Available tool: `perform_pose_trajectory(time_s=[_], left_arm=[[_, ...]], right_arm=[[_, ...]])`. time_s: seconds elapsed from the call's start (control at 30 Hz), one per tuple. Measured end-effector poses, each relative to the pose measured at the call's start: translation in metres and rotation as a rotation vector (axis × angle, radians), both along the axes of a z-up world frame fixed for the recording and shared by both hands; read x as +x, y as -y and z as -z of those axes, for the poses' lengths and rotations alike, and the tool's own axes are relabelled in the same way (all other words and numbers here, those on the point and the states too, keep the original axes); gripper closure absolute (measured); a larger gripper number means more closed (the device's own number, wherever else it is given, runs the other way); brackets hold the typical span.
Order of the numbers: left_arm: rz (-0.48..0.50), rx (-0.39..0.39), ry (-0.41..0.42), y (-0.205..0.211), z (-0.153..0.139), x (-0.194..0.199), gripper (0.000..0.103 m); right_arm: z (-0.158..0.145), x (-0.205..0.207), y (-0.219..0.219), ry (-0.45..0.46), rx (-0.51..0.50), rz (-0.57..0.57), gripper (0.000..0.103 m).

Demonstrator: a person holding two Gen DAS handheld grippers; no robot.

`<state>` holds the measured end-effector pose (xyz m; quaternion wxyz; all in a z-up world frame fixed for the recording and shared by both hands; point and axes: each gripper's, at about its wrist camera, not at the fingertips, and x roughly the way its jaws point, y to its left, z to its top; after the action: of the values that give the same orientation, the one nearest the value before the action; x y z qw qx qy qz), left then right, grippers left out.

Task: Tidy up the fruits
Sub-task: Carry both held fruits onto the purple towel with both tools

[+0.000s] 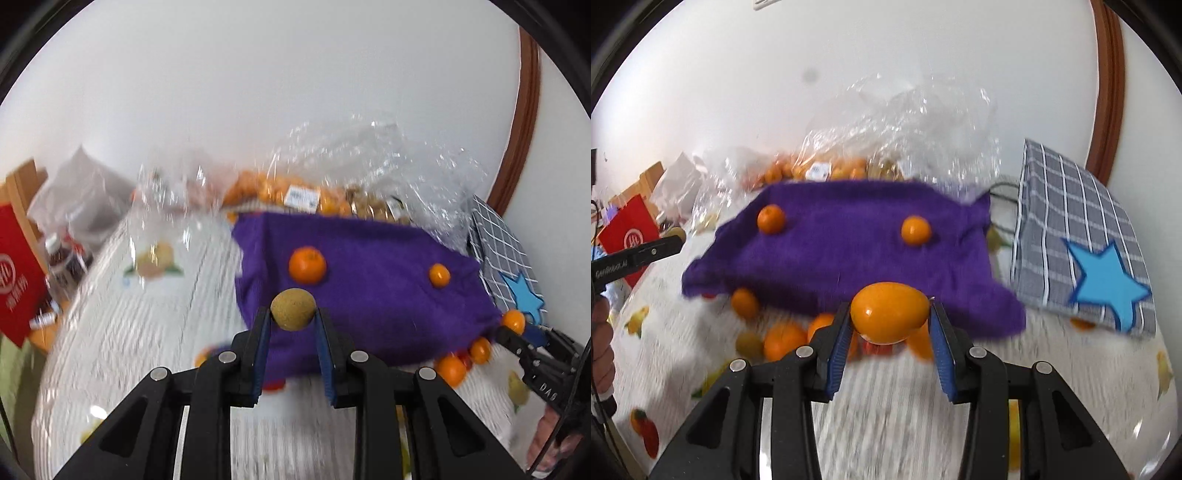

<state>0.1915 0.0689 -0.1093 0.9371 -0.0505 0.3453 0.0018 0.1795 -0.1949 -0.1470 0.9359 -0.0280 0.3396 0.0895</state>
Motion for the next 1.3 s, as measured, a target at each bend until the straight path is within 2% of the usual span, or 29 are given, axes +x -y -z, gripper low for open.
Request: perform_pose_trajectory(time_s=[0.23, 0.43, 0.63, 0.9, 1.3], left_arm=[[-0.012, 0.018, 0.012, 0.009, 0.015, 0.047, 0.079], [-0.01, -0.02, -0.014, 0.006, 0.04, 0.068, 0.079], [0.018, -0.028, -0.067, 0.007, 0.062, 0.076, 0.079], [0.035, -0.073, -0.083, 0.009, 0.065, 0.077, 0.079], [0.043, -0.056, -0.096, 0.014, 0.069, 0.081, 0.079]], right_arm=[[-0.004, 0.052, -0.003, 0.012, 0.007, 0.025, 0.062], [0.008, 0.091, 0.0, -0.005, 0.016, 0.04, 0.062], [0.029, 0.104, 0.007, -0.022, 0.0, 0.038, 0.062], [0.037, 0.106, 0.011, -0.052, 0.02, 0.023, 0.062], [0.048, 0.11, 0.007, -0.1, 0.012, 0.024, 0.062]])
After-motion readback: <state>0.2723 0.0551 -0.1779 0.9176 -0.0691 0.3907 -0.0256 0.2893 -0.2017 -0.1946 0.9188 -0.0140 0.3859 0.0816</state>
